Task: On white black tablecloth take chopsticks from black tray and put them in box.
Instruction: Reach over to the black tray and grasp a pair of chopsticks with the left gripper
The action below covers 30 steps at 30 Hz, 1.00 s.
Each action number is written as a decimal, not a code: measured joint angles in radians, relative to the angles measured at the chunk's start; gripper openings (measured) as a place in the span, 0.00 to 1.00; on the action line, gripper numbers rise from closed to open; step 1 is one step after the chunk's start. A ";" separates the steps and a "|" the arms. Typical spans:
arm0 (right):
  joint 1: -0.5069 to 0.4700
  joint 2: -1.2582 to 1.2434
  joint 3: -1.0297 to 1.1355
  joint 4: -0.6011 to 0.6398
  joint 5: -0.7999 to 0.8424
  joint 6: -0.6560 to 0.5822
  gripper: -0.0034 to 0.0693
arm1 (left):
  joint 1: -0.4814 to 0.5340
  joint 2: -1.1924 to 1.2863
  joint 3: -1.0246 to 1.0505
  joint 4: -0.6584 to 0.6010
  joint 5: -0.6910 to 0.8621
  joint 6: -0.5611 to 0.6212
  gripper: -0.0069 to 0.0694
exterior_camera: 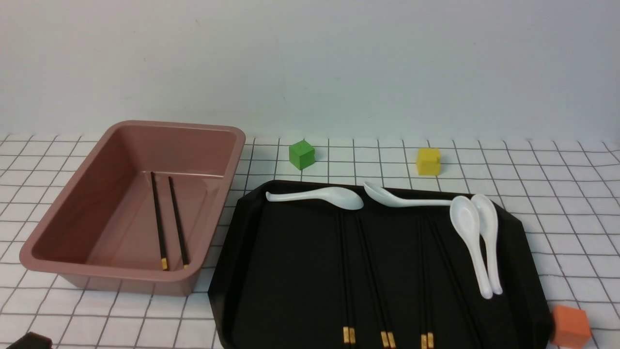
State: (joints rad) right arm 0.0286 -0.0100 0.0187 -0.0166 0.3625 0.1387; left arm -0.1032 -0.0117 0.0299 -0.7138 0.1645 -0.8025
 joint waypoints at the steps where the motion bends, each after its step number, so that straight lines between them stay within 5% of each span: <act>1: 0.000 0.000 0.000 0.000 0.000 0.000 0.38 | 0.000 0.000 0.000 -0.060 -0.006 -0.014 0.19; 7: 0.000 0.000 0.000 0.000 0.000 0.000 0.38 | 0.001 0.000 -0.027 -0.230 -0.069 -0.014 0.19; 12: 0.000 0.000 0.000 0.000 0.000 0.000 0.38 | 0.001 0.023 -0.280 -0.193 0.005 0.191 0.17; 16: 0.000 0.000 0.000 0.000 0.000 0.000 0.38 | 0.001 0.247 -0.524 -0.042 0.281 0.359 0.07; 22: 0.000 0.000 0.000 0.000 0.000 0.000 0.38 | 0.001 0.810 -0.776 0.332 0.978 0.419 0.07; 26: 0.000 0.000 0.000 0.000 0.000 0.000 0.38 | -0.014 1.099 -0.864 0.382 1.040 0.466 0.07; 30: 0.000 0.000 0.000 -0.001 0.000 0.000 0.38 | -0.150 1.281 -0.943 0.316 0.955 0.478 0.07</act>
State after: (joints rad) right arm 0.0286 -0.0100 0.0187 -0.0178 0.3625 0.1387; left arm -0.2529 1.2691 -0.9131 -0.3978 1.1192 -0.3250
